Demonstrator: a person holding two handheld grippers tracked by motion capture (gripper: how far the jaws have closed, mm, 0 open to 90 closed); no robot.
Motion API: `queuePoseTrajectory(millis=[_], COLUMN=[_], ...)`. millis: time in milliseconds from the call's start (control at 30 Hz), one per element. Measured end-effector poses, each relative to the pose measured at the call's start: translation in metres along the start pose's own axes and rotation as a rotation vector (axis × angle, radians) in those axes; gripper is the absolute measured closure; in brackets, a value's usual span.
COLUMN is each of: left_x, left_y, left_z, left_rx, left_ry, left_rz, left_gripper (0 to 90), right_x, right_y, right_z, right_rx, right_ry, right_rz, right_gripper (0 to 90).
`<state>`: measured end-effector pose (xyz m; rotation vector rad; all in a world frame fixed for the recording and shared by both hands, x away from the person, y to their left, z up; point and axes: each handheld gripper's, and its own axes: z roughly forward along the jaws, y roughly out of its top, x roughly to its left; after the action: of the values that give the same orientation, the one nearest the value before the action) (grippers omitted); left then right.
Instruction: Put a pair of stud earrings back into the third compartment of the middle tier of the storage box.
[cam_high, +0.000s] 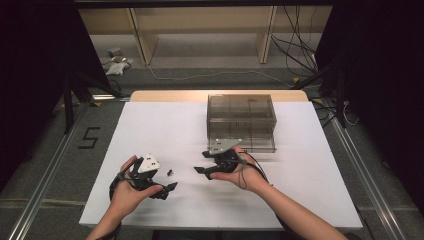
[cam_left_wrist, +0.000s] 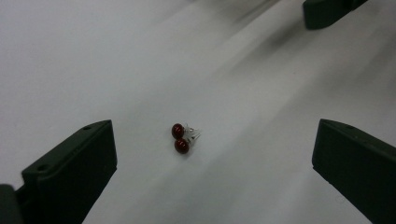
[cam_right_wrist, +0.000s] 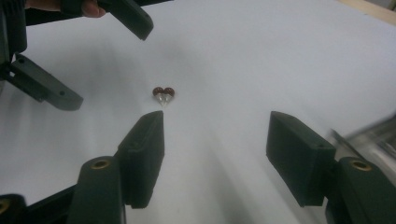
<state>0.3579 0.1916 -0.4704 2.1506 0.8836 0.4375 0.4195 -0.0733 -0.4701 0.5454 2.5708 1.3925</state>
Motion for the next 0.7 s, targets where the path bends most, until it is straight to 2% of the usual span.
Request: queuePoseTrajectory(millis=[67,100,133,167,267,333,433,700], left_x=[0.000,0.000,0.000,0.000,0.000,0.000,0.000,0.001], left_y=[0.000,0.000,0.000,0.000,0.000,-0.001,-0.001,-0.001], left_z=[0.000,0.000,0.000,0.000,0.000,0.000,0.000,0.001], left_rx=[-0.001,-0.001,-0.001,-0.001,0.000,0.001,-0.001,0.011], left_ry=[0.000,0.001,0.001,0.001,-0.002,-0.004,-0.003,-0.001], left_rz=[0.000,0.001,-0.001,-0.001,-0.004,-0.003,-0.009,-0.009], left_gripper=[0.1,0.1,0.0,0.0,0.1,0.1,0.1,0.1], right_x=[0.004,0.004,0.006,0.006,0.008,0.008,0.006,0.008], right_y=[0.006,0.006,0.010,0.010,0.018,0.020,0.028,0.031], right_z=[0.016,0.016,0.026,0.026,0.044,0.048,0.063,0.080], right_rx=[0.006,0.006,0.019,0.019,0.041,0.052,0.066,0.108], right_ry=[0.012,0.012,0.021,0.021,0.015,0.015,0.022,0.037], right_rz=[0.004,0.004,0.006,0.006,-0.005,-0.005,0.016,0.024], right_gripper=[42.5,42.5,43.0,43.0,44.5,44.8,45.6,46.5])
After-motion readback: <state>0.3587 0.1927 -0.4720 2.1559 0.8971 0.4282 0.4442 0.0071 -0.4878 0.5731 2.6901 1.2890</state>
